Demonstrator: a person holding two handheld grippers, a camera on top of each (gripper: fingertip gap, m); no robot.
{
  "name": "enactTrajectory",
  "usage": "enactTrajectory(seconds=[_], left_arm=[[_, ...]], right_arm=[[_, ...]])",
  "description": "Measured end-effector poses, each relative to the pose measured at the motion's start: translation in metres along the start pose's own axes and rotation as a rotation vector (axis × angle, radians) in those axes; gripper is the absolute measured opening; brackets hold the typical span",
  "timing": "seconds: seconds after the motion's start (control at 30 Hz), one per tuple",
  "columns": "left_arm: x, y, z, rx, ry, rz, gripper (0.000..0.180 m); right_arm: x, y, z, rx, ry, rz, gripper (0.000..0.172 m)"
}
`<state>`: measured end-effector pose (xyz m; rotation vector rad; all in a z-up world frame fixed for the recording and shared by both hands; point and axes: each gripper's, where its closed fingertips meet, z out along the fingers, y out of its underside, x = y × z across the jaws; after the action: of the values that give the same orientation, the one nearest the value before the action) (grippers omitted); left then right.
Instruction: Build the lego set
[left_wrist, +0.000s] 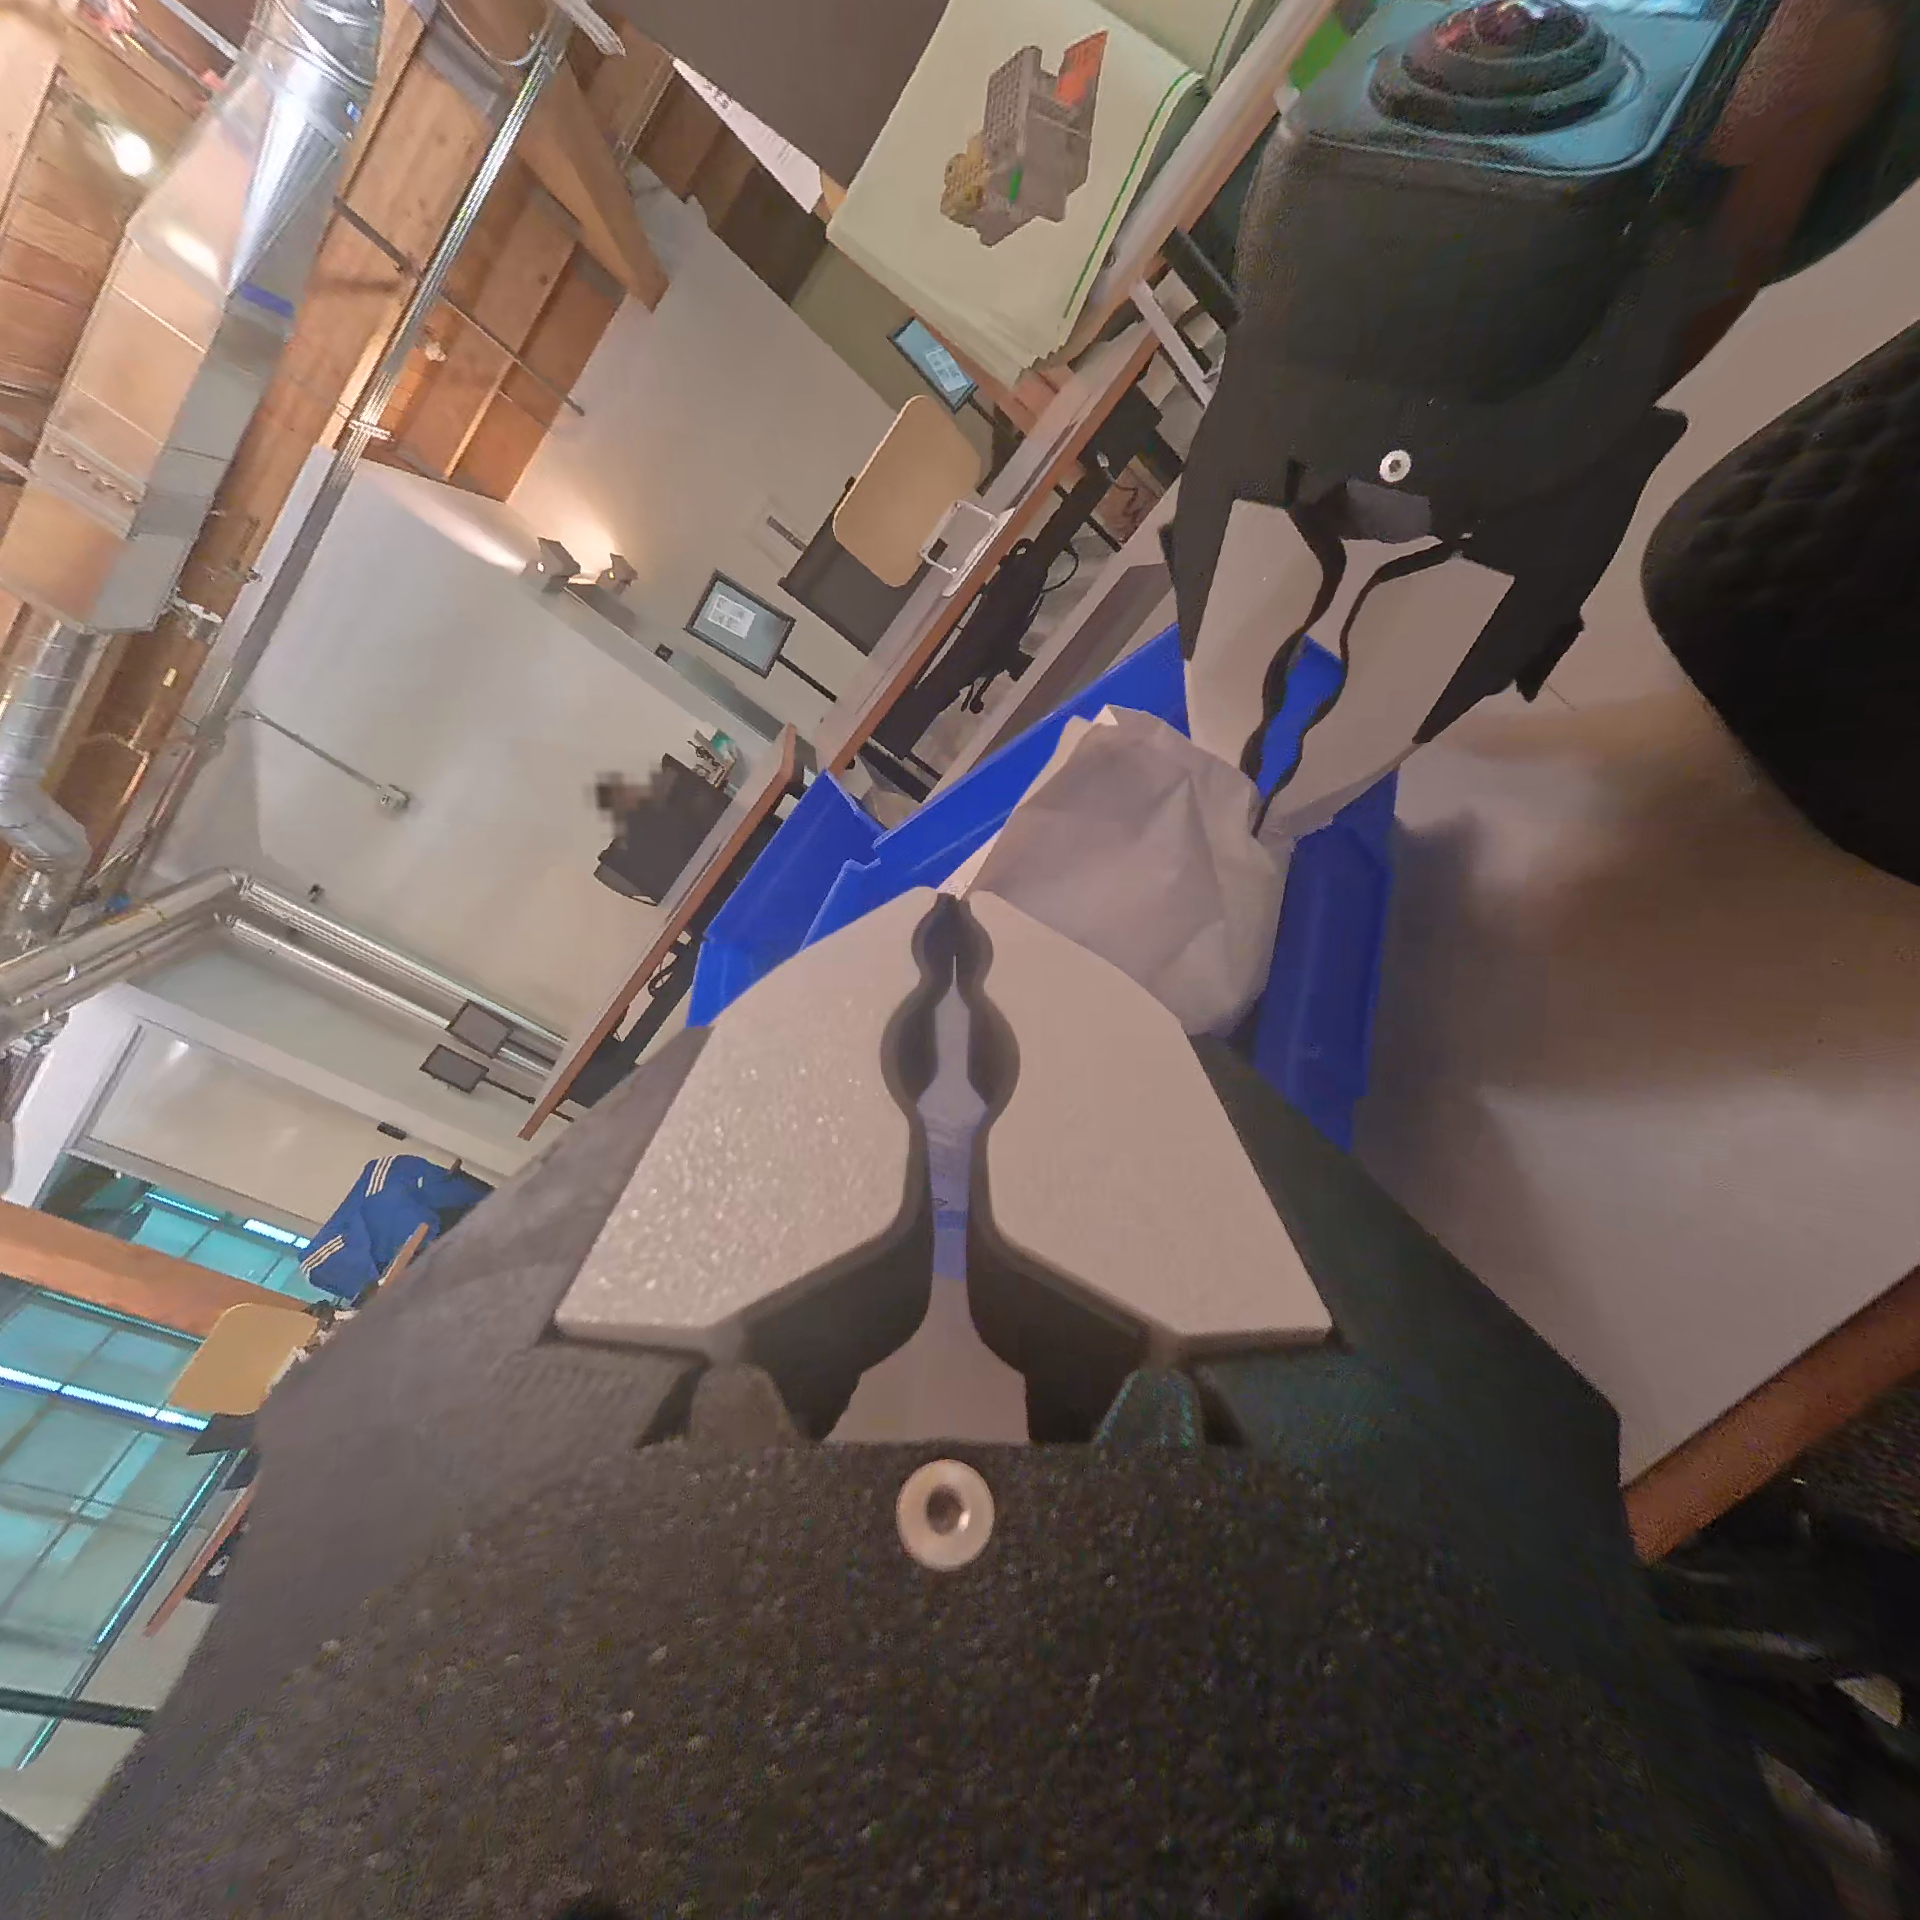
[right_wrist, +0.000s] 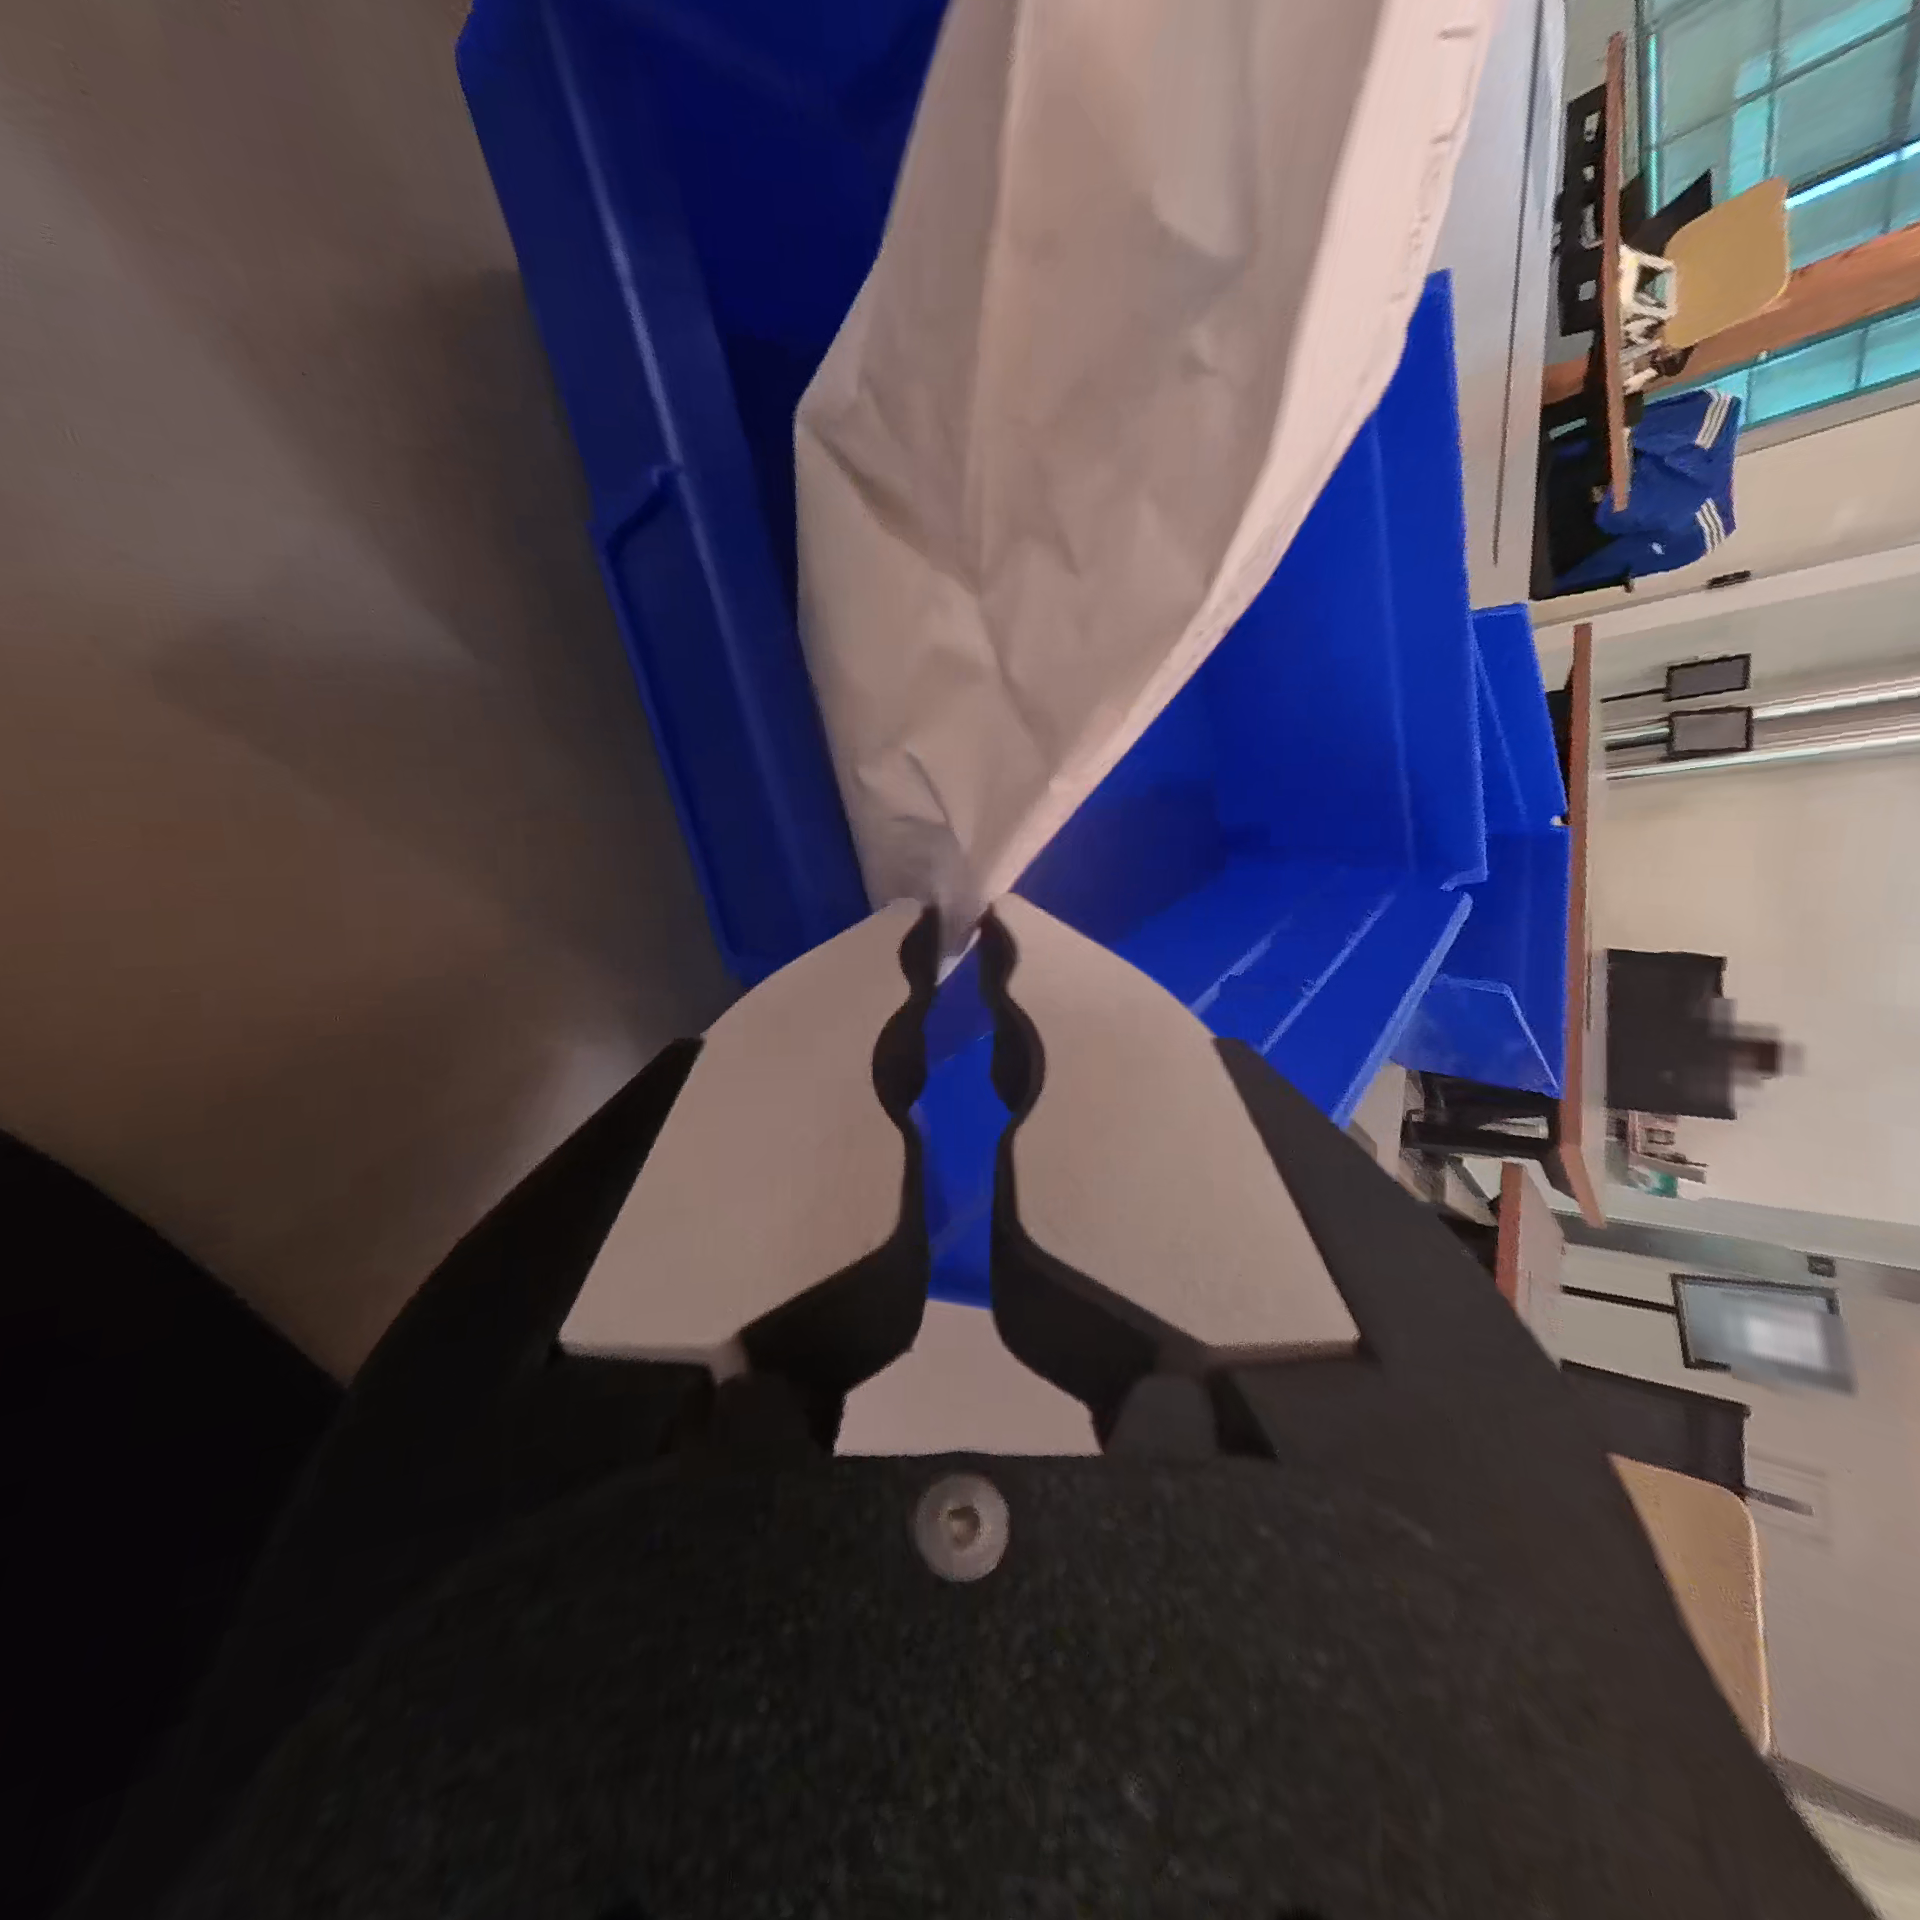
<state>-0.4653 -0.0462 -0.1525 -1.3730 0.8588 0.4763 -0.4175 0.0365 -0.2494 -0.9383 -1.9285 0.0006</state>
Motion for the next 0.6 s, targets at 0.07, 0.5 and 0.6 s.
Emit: enactTrajectory(seconds=[0.07,0.5,0.6], left_arm=[[-0.003,0.003,0.002,-0.008,-0.002,-0.007,0.0],[-0.078,0.0,0.048,0.008,0.001,-0.107,0.0],[-0.083,0.002,0.057,0.005,0.013,-0.111,0.0]], right_arm=[[0.005,0.001,0.0,-0.013,0.027,0.023,0.002],[0.064,-0.001,-0.03,-0.066,-0.269,0.312,0.0],[0.068,0.001,-0.037,-0.102,-0.344,0.344,0.0]])
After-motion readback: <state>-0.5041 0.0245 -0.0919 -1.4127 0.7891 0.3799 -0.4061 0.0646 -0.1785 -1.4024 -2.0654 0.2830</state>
